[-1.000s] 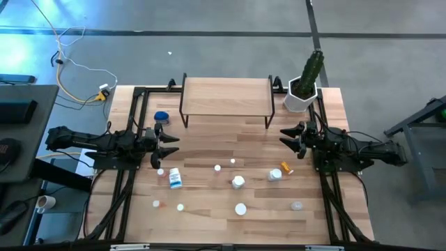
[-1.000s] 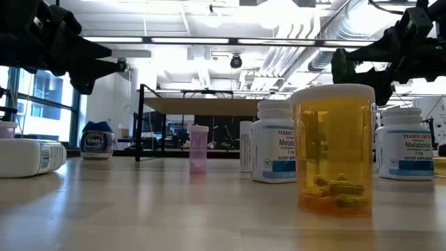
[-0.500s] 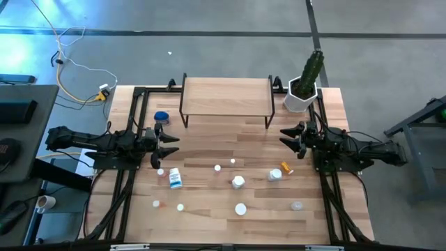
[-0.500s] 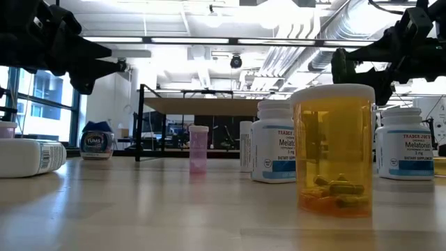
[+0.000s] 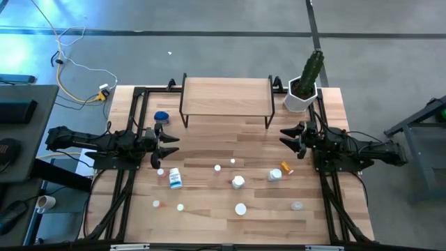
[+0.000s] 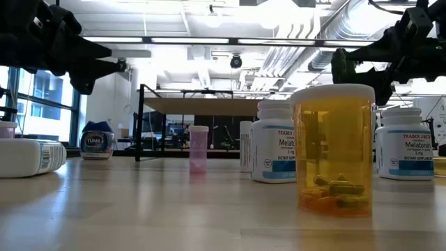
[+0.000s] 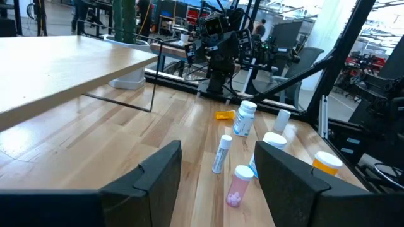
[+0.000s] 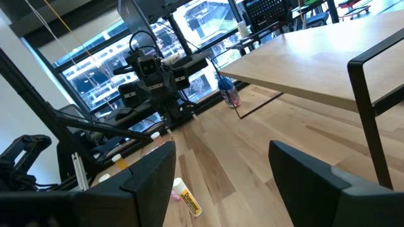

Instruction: Pick and place medicine bottles onto shelf by color

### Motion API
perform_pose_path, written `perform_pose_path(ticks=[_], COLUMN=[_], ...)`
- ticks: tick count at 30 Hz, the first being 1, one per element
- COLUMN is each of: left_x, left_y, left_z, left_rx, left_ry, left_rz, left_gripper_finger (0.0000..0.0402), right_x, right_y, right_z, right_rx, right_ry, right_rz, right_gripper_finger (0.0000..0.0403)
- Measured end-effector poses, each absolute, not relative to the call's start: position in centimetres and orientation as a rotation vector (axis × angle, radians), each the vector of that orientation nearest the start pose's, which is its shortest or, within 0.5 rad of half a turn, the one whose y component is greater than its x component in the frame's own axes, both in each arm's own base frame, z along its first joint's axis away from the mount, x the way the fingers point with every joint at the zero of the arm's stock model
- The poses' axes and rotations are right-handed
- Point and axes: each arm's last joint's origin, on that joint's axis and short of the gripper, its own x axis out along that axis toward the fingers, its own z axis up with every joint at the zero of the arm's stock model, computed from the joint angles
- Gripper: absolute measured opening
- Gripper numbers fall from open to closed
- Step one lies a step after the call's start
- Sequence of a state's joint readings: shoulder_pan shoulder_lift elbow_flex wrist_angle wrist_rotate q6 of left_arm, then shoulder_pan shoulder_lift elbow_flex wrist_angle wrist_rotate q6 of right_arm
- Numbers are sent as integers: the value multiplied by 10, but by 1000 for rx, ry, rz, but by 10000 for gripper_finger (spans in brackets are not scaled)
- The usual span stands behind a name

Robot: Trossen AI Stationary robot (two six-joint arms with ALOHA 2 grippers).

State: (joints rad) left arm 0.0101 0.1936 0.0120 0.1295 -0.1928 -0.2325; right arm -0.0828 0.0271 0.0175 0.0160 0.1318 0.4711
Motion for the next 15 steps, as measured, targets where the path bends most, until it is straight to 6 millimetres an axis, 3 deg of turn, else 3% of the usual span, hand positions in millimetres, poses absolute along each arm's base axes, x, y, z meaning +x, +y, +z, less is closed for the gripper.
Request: perform_pose_path(ticks=[15], left_x=[109], left_y=[7], left_z=[164], left_rx=[-227], left_ry=[28], left_rz=[208], left_gripper_finger=[188], right_x=[97], right_y=[-12], right_z=[169], right_rx=[524], right_ry=[-65], right_rz=[-202], right_gripper_finger=[245])
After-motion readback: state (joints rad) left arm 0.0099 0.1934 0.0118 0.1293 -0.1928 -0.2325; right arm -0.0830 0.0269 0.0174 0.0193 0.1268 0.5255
